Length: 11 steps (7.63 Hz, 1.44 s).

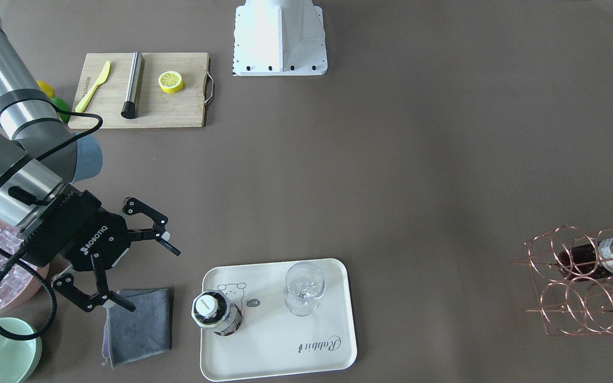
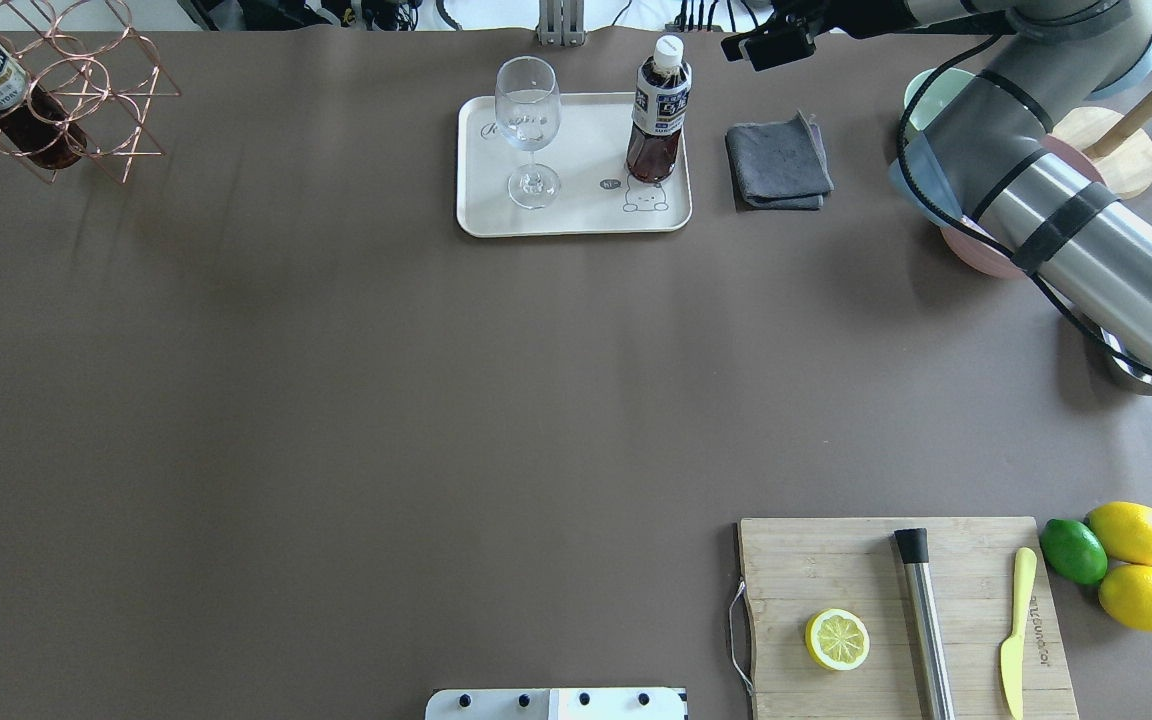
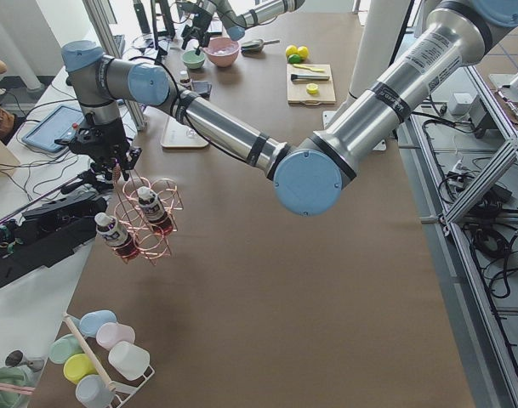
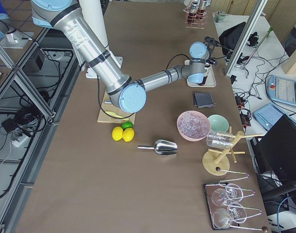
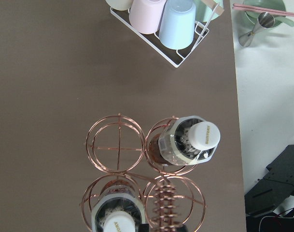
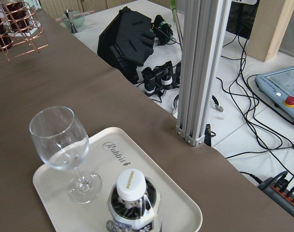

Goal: Take tea from basket to plate

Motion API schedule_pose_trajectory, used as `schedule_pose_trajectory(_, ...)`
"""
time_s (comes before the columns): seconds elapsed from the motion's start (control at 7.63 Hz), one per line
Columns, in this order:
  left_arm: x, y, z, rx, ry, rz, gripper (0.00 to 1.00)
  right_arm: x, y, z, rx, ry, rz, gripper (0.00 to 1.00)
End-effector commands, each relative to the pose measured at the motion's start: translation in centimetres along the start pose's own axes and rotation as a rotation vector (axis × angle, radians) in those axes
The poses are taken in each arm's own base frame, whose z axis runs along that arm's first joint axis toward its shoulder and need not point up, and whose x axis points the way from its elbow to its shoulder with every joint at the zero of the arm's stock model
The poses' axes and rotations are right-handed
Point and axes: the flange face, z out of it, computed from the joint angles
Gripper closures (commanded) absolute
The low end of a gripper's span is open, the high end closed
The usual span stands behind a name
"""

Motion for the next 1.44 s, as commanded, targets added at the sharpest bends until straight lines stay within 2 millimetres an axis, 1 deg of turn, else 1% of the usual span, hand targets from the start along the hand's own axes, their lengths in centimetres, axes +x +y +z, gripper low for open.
schedule_pose_trajectory(0.0,-0.5,-2.9,3.2,0.000,0.013,0.003,1.00,5.3,0.1,-2.1,-0.142,0.106,-0.173,0.00)
schedule_pose_trajectory(0.13,0.0,-3.6,3.9,-0.001,0.021,-0.004,1.00,6.9,0.6,-3.2,-0.180,0.127,-0.134,0.00)
schedule_pose_trajectory(0.26,0.0,-3.9,4.3,0.002,0.014,-0.017,1.00,8.0,0.7,-5.0,-0.285,0.134,-0.037,0.00)
schedule_pose_trajectory(0.39,0.1,-4.0,4.5,0.002,0.013,-0.032,1.00,10.2,1.4,-7.7,-0.366,0.159,0.048,0.00)
schedule_pose_trajectory(0.52,0.1,-4.2,4.7,0.005,0.014,-0.040,1.00,12.3,3.4,-9.8,-0.454,0.178,0.124,0.00)
schedule_pose_trajectory(0.66,0.2,-4.6,5.1,0.007,0.015,-0.039,1.00,13.8,7.0,-11.9,-0.538,0.205,0.218,0.00)
schedule_pose_trajectory(0.79,0.6,-5.0,5.8,0.006,0.035,-0.022,1.00,15.1,12.2,-14.5,-0.606,0.209,0.328,0.00)
schedule_pose_trajectory(0.92,-0.1,-6.4,7.5,0.005,0.046,-0.010,0.62,16.9,16.8,-17.6,-0.643,0.216,0.429,0.00)
schedule_pose_trajectory(1.05,-0.4,-6.7,8.3,0.004,0.058,0.000,0.43,17.8,21.2,-21.0,-0.688,0.226,0.554,0.00)
schedule_pose_trajectory(1.18,-0.4,-6.4,8.5,0.003,0.055,-0.002,0.39,17.3,23.4,-23.2,-0.717,0.233,0.626,0.00)
schedule_pose_trajectory(1.31,-0.3,-5.8,8.3,0.001,0.060,-0.011,0.28,17.0,22.7,-23.0,-0.722,0.227,0.639,0.00)
